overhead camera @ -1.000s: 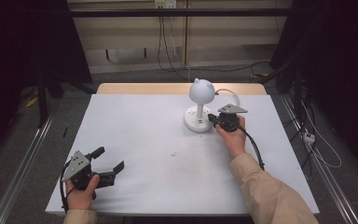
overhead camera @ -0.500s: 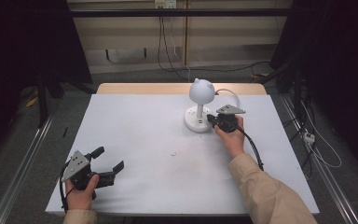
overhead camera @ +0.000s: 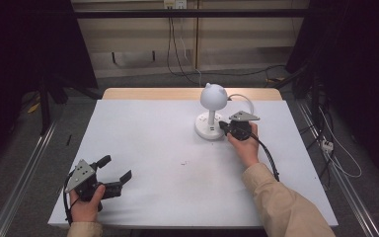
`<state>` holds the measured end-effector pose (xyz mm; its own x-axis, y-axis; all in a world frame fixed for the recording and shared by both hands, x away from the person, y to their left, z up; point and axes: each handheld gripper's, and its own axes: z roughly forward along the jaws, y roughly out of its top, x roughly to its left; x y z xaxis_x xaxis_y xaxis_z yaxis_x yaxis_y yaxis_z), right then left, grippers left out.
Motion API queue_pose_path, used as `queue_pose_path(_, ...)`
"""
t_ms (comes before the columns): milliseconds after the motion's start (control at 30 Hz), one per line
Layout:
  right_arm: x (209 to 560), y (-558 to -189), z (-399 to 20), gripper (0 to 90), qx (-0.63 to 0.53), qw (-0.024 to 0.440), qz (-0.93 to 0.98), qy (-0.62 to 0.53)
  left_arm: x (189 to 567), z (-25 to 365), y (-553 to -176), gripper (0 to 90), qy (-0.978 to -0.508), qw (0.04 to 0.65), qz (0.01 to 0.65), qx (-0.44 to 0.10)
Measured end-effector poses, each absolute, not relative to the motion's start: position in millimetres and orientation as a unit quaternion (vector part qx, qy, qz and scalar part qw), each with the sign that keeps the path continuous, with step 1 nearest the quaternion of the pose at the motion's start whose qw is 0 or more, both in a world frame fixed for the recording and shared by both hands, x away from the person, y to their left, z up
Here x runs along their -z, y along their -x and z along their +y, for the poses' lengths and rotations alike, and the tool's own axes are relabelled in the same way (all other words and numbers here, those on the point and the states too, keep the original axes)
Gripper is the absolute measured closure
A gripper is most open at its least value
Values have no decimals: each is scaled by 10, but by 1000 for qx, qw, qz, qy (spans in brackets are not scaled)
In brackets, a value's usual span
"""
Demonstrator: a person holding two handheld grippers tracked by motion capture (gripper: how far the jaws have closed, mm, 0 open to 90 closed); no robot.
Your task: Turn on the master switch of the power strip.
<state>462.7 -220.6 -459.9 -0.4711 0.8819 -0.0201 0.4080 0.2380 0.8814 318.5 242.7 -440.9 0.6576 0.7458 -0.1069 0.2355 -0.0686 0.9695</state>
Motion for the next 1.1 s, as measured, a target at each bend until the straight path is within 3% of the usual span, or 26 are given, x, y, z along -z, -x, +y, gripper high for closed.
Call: queue_pose_path(1100,4624,-4613,-2172,900,-427,287,742,-430,4410,2422,-3173,45,-697,587,351,-217)
